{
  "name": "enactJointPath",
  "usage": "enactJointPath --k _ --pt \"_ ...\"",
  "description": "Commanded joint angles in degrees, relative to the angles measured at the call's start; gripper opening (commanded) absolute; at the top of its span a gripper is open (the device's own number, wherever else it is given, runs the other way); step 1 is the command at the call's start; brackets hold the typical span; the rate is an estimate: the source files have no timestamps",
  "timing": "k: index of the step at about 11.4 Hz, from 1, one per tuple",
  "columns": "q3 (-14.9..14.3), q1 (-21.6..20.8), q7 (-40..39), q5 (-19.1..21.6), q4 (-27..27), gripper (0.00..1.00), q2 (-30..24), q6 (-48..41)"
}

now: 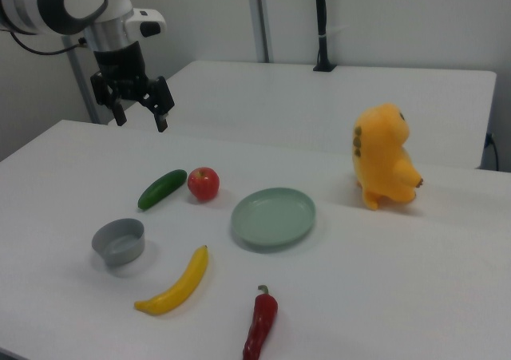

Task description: Put the red apple in the bowl

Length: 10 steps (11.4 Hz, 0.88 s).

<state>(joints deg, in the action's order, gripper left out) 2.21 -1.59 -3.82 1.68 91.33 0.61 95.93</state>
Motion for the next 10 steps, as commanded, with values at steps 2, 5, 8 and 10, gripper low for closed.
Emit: enactJointPath --k 2,5,8,10 --pt "-0.98 -0.87 0.13 0.96 3.15 1.00 -2.02 1.63" --pt "-0.98 -0.95 0.13 0.96 3.16 1.00 -1.93 1.72" --pt "-0.98 -1.83 0.31 0.96 2.89 1.00 -0.45 2.33" --pt "-0.98 -1.83 -0.13 0.96 1.49 1.00 2.27 6.61"
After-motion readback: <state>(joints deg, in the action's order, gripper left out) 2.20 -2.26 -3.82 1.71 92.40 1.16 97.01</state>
